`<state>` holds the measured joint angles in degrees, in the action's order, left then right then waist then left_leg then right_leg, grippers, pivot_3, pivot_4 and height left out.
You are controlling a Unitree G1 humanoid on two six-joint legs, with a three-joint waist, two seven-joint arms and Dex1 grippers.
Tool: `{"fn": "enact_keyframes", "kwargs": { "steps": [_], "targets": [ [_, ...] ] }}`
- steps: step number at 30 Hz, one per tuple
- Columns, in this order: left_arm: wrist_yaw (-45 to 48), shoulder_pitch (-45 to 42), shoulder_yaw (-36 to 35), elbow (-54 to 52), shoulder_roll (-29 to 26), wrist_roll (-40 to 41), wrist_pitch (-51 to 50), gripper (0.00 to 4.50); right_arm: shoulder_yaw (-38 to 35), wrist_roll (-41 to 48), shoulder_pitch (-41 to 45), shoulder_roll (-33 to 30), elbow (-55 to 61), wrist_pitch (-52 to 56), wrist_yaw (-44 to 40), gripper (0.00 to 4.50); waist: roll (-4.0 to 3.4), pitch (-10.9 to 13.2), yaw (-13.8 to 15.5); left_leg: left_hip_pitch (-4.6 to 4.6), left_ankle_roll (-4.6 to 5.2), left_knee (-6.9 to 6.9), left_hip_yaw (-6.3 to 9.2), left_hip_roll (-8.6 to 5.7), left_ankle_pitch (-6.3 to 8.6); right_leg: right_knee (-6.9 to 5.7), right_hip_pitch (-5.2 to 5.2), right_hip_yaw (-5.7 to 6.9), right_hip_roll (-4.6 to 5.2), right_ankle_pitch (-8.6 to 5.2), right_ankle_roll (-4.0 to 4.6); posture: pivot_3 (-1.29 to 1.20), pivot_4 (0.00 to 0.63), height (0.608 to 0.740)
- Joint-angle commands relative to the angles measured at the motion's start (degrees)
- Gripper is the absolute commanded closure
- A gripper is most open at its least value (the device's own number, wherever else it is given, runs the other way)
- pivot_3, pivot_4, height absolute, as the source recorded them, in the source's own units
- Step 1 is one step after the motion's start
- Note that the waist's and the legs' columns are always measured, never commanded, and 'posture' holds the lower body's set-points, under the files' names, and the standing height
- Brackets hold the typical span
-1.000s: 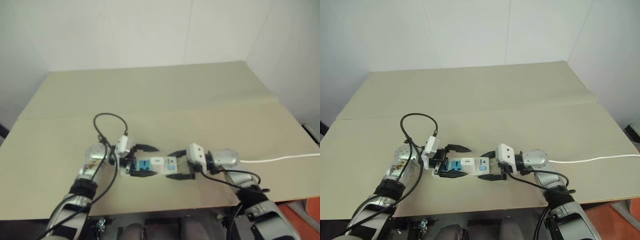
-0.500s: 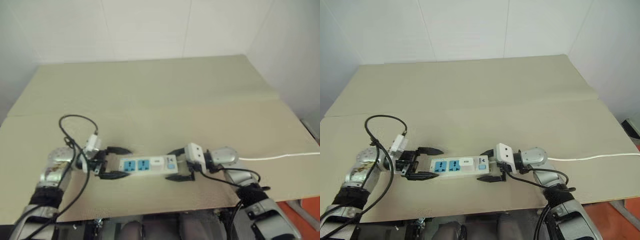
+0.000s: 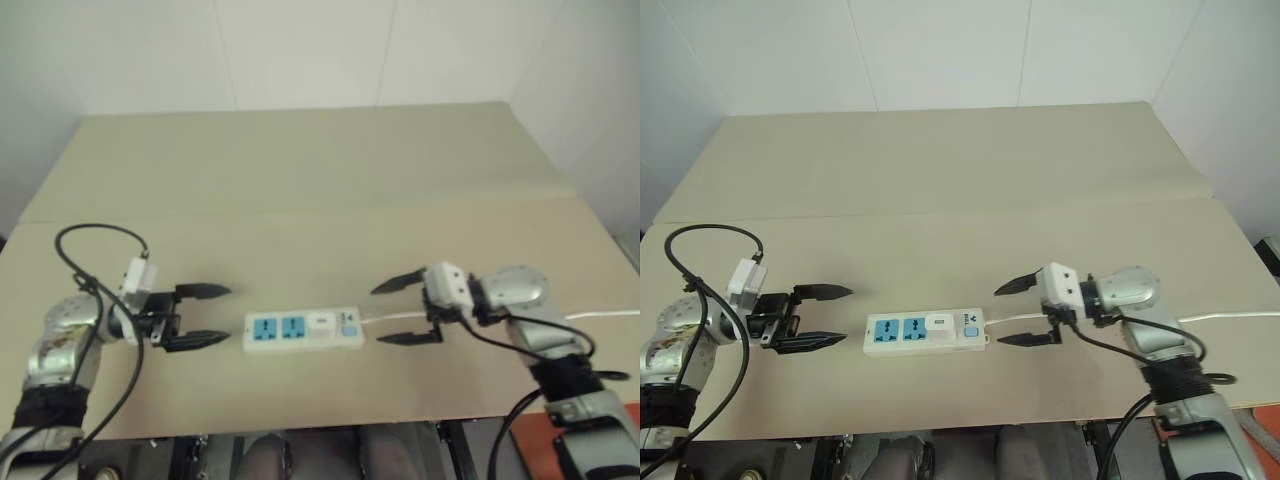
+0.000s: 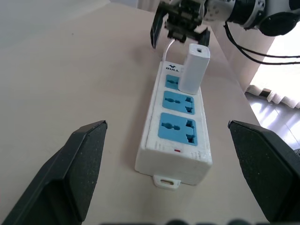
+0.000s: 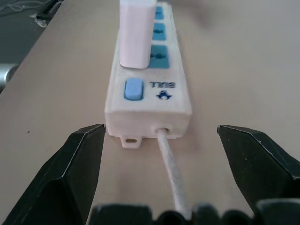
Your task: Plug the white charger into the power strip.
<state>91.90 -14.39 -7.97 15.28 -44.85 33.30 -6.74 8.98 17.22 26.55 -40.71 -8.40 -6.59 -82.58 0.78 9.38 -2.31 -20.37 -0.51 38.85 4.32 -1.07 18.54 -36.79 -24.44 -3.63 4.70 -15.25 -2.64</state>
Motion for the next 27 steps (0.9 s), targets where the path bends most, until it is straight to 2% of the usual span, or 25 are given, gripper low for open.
{"fn": "enact_keyframes", "kwargs": {
  "steps": [1,5,10,27],
  "targets": [
    [-0.3,2.7,-2.9,-3.1,-2.7,-0.4,0.5,0.0,-4.1,3.3,0.1,-4.6,4.5,1.6,-2.8,0.05,-0.01,0.0,-0.1,0.0,0.03,0.0,0.0,-0.01,0.02,0.01,0.0,0.0,0.02,0.0,0.0,0.0,0.15,0.74],
    [-1.5,5.4,-4.9,-4.5,-4.6,0.0,-0.7,0.0,-7.1,5.7,-1.7,-9.3,7.3,3.3,-4.2,0.05,0.02,0.1,0.0,0.02,0.18,0.0,-0.01,0.01,0.1,-0.03,0.02,0.01,0.04,0.0,0.0,0.0,0.15,0.74],
    [-2.8,6.6,-5.4,-5.0,-4.8,-0.5,-1.4,0.0,-8.7,6.4,-4.0,-12.0,8.6,4.3,-4.4,0.05,0.05,0.2,0.1,0.03,0.18,0.03,-0.01,-0.01,0.1,-0.02,0.07,0.04,0.07,0.0,0.0,0.0,0.15,0.74],
    [-9.5,2.7,-1.8,-5.6,-2.9,-4.5,-3.5,0.0,-8.7,5.6,-5.1,-10.8,12.1,8.7,0.2,0.05,0.06,0.2,0.2,0.03,0.17,0.1,-0.02,-0.05,0.09,-0.16,0.06,0.06,0.08,0.0,0.0,0.0,0.15,0.74]
  ]
}}
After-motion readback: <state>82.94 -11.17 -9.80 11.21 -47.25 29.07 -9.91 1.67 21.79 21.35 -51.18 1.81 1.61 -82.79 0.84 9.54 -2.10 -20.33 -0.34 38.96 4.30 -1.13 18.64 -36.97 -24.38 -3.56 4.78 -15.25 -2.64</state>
